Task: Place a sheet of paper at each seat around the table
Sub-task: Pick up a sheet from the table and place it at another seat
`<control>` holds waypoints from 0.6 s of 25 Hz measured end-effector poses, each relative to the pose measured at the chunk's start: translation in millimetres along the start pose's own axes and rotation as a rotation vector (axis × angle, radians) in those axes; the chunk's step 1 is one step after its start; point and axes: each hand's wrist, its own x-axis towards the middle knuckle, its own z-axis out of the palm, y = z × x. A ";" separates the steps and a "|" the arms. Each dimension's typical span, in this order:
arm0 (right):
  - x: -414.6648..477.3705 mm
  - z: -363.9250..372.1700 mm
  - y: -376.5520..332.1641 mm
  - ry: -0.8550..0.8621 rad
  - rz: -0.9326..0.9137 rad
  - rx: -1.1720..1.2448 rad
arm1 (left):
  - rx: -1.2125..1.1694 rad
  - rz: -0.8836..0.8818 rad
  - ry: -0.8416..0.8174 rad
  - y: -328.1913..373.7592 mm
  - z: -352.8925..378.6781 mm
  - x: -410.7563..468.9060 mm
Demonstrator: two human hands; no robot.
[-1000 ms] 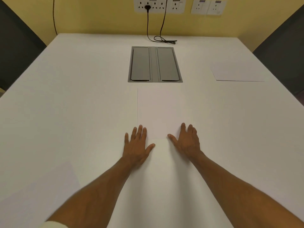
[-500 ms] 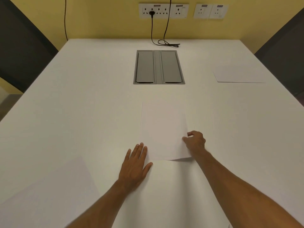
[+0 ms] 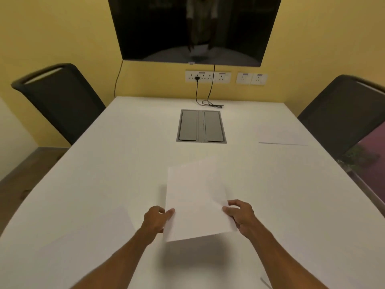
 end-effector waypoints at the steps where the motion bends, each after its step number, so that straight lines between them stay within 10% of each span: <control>1: -13.1 2.0 -6.2 -0.029 -0.011 -0.006 | -0.122 -0.012 0.004 3.6 -10.5 -9.5; 15: -219.5 216.8 -75.2 -0.450 -0.215 -0.214 | -0.545 0.037 0.433 -48.3 -281.5 -212.9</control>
